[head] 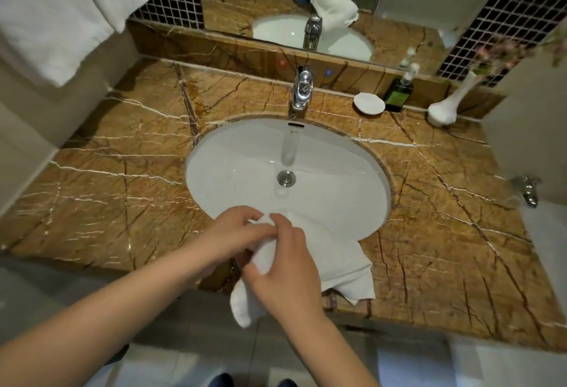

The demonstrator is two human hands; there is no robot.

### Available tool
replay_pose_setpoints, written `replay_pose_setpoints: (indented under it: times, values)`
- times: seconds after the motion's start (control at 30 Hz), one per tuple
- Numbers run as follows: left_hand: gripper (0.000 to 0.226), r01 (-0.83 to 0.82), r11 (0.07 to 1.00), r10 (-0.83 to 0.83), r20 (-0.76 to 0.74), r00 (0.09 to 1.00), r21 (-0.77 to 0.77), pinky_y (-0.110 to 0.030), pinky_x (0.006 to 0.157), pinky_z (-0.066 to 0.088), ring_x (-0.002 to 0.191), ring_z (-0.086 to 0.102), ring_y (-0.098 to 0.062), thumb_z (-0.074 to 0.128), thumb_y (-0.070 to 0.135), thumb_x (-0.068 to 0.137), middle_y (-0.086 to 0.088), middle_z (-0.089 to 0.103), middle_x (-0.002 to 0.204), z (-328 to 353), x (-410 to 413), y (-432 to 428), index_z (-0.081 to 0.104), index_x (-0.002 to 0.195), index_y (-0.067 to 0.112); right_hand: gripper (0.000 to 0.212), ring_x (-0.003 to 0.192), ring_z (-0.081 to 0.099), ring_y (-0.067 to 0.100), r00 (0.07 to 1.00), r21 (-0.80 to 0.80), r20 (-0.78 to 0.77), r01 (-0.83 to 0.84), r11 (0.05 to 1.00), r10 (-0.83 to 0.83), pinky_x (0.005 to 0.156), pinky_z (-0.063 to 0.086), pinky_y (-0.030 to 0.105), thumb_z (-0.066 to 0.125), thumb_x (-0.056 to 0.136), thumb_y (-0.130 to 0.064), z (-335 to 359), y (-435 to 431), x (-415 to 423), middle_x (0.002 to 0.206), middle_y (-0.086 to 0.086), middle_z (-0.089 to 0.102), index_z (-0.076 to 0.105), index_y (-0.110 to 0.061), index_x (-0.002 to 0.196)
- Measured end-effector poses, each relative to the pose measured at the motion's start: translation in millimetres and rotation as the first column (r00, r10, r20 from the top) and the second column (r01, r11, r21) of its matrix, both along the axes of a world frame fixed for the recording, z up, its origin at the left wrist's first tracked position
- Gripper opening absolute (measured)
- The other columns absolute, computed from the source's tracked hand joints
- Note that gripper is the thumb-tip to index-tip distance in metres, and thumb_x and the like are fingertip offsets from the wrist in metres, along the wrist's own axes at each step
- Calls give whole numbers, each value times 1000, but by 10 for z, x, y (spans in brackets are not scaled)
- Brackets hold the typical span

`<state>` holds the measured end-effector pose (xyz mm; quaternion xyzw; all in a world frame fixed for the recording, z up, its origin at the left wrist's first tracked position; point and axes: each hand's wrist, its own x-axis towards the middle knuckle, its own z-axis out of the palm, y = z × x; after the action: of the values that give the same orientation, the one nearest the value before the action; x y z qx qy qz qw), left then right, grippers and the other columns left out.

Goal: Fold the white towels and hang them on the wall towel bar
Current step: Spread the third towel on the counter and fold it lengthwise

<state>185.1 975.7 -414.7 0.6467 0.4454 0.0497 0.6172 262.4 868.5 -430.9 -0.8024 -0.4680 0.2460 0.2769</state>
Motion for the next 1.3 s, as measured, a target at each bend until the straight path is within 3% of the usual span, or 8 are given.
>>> replay_pose_setpoints:
  times: [0.17,0.43,0.6,0.8,0.93,1.03,1.17,1.3]
  values:
    - [24,-12,1000,13,71,997,-13,-22,62,50,73,60,-18,56,-1,79,-14,65,85,-44,4,-13,68,98,8,28,94,57,8,924,51,-328,225,973,-197,75,44,18,60,84,-16,-21,-73,274,94,-15,58,52,-30,106]
    - [68,267,888,-270,-44,962,375,-20,90,41,115,48,-1,75,32,67,18,52,127,-337,192,-108,45,127,40,32,75,64,22,598,20,-773,355,935,-211,52,50,26,55,60,-4,377,-164,775,78,5,66,64,-10,90]
    - [21,257,908,-262,-30,965,332,-23,77,42,91,56,-12,70,41,69,9,58,88,-281,566,-162,53,78,33,29,60,65,22,290,49,-955,341,939,-55,54,52,28,46,54,4,581,-263,1000,66,10,65,65,-7,73]
    - [19,379,831,-307,-232,923,407,-28,59,39,72,58,-19,69,23,73,-2,63,72,-463,770,-166,55,61,17,25,59,58,23,255,-14,-958,418,908,-132,59,47,31,46,61,5,642,-380,1292,70,9,58,53,-6,82]
    - [21,465,762,-346,-323,881,452,-29,51,32,62,50,-18,59,35,63,5,51,61,-459,767,-125,46,61,18,20,66,55,25,337,-179,-846,549,816,-412,65,44,34,38,79,6,395,-493,1735,75,10,55,50,-6,90]
    - [20,524,706,-367,-386,846,476,-32,59,40,72,55,-21,46,38,59,5,54,69,-513,755,-100,48,70,22,13,67,54,25,586,-249,-562,553,795,-584,65,43,36,48,81,1,114,-583,2008,78,12,55,55,-4,91]
    - [25,573,628,-354,-462,813,527,-29,55,33,77,53,-21,43,39,65,5,56,76,-646,788,-121,52,82,23,26,81,59,23,820,-349,-110,497,794,-562,69,54,40,63,82,-15,-285,-675,2098,94,6,59,47,-12,104]
    - [19,564,572,-290,-496,818,596,-30,60,37,84,57,-23,49,28,84,2,63,90,-728,820,-141,55,101,20,33,82,57,21,851,-348,315,516,783,-421,61,50,34,65,83,-22,-498,-747,2065,94,1,57,45,-20,109]
